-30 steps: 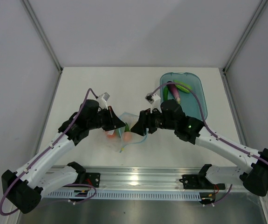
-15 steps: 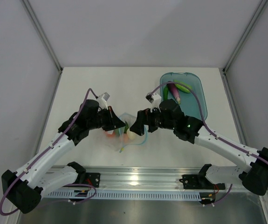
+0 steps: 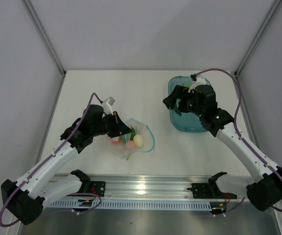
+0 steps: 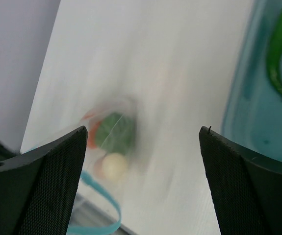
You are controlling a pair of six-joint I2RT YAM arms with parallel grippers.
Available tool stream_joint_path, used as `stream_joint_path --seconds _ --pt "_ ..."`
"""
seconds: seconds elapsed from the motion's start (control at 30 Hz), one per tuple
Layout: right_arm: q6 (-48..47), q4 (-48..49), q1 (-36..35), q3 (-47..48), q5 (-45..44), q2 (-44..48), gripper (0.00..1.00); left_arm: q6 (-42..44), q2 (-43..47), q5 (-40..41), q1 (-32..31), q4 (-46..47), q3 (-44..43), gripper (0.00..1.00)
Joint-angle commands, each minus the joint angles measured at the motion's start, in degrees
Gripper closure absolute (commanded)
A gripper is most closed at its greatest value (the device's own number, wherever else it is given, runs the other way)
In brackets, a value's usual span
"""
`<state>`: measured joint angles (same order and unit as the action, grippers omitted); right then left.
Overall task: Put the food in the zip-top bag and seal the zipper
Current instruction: Place the fake vegetable in the zipper food storage bag, then pick up the fake vegetable from the bin.
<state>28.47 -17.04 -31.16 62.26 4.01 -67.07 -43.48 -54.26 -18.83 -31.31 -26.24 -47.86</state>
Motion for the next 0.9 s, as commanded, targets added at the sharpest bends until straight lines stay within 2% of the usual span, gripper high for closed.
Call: stream_joint_path --seconds 0.0,0.07,0.2,0.5,0.57,0.73,0.87 --pt "1.42 -0.54 5.74 4.00 -3.74 -2.18 0.06 0.42 1.53 -1.30 0.64 1.10 -0.57 0.99" --pt "1.24 -2.03 7.77 5.41 -7.67 -6.13 0.08 0.33 1.61 -1.47 0.64 1.36 -0.22 0.99" --pt "1.32 -3.44 11.98 9.36 -9.63 -13.78 0.16 -0.02 1.70 -2.00 0.64 2.16 0.57 0.99" --pt "-1.22 -2.83 15.16 13.94 -14.38 -29.69 0.23 -0.81 2.67 -2.61 0.64 2.42 1.62 0.99" --pt "-1.92 -2.91 15.95 14.99 -13.86 -32.15 0.24 -1.25 2.76 -2.97 0.64 2.86 1.80 0.99" --pt "-6.66 -4.32 16.39 19.12 -7.98 -40.85 0.37 -1.08 2.23 -2.79 0.64 2.68 1.63 0.99" --pt "-9.30 -4.58 16.48 20.88 -7.35 -44.72 0.40 -1.51 1.18 -3.05 0.64 3.38 1.80 0.99"
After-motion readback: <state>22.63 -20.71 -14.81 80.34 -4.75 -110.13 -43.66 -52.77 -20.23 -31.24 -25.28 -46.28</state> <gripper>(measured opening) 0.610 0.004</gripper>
